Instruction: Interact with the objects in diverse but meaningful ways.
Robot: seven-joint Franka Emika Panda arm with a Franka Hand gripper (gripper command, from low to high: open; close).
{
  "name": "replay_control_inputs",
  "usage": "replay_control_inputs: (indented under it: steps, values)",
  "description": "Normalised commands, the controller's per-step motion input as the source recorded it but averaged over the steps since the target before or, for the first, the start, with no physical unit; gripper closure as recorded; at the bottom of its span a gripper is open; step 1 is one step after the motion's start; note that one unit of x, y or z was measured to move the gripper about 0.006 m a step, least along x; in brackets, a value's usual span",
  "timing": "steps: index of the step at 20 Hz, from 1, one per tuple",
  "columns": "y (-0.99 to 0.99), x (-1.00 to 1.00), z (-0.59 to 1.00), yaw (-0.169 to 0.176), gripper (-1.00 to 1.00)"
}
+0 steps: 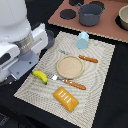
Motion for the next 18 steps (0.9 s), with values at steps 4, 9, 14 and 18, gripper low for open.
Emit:
replay_control_inputs:
  steps: [4, 9, 14, 18]
  values:
    - [0.35, -0.93, -0.23, 0.025, -1.0]
    - [0.18, -0.8, -0.29, 0.097, -1.0]
    - [0.05, -0.41, -0.33, 0.167, -1.0]
    - [0.05, -0.4, -0.34, 0.146, -1.0]
